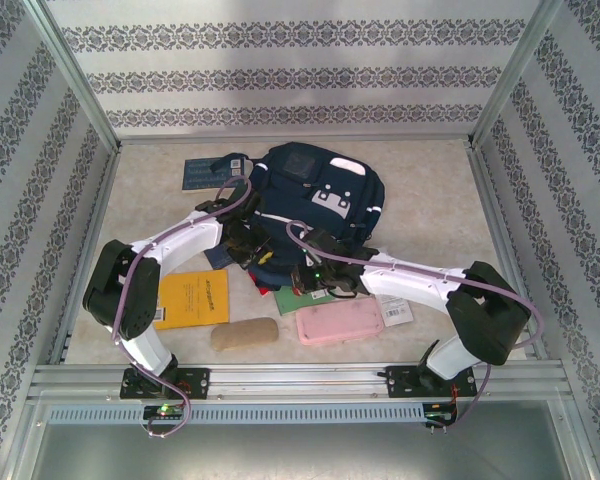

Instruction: Pack books, pencil case, and school supplies into a backpack

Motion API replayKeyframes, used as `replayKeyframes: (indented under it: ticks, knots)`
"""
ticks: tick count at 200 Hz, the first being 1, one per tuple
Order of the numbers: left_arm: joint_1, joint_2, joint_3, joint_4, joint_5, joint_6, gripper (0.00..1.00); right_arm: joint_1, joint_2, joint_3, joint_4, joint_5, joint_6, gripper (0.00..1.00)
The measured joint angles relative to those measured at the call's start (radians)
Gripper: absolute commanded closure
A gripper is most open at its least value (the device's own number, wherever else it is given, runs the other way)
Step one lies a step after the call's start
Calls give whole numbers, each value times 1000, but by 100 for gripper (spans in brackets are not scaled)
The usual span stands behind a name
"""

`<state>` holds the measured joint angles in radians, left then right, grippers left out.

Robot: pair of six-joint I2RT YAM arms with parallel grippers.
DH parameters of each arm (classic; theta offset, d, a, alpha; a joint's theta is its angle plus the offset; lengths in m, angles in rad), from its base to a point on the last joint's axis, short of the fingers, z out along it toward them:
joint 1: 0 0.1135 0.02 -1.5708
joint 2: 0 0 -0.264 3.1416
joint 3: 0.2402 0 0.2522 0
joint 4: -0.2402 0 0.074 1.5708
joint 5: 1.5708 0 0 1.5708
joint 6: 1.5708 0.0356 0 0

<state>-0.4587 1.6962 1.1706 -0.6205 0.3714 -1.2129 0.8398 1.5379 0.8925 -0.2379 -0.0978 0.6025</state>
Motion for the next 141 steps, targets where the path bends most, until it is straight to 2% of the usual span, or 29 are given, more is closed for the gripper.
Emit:
replayKeyframes:
  ticks: [15, 31, 56, 73, 88, 141]
  knots:
    - [0, 0, 1, -1, 0, 0, 100, -11, 0, 0, 14, -12, -2, 68]
    - [0, 0, 1, -2, -3, 0, 100, -19, 0, 0, 23, -27, -1, 72]
    - [0, 0, 2, -3, -3, 0, 100, -31, 0, 0, 38, -44, 3, 85]
    - [0, 0, 6, -8, -3, 0, 100, -40, 0, -1, 46, -53, 4, 91]
    - [0, 0, 18, -19, -9, 1, 100, -45, 0, -3, 54, -59, 3, 100]
    - [1, -1, 50, -49, -11, 13, 100, -60, -22, -37, 70, -61, 0, 100]
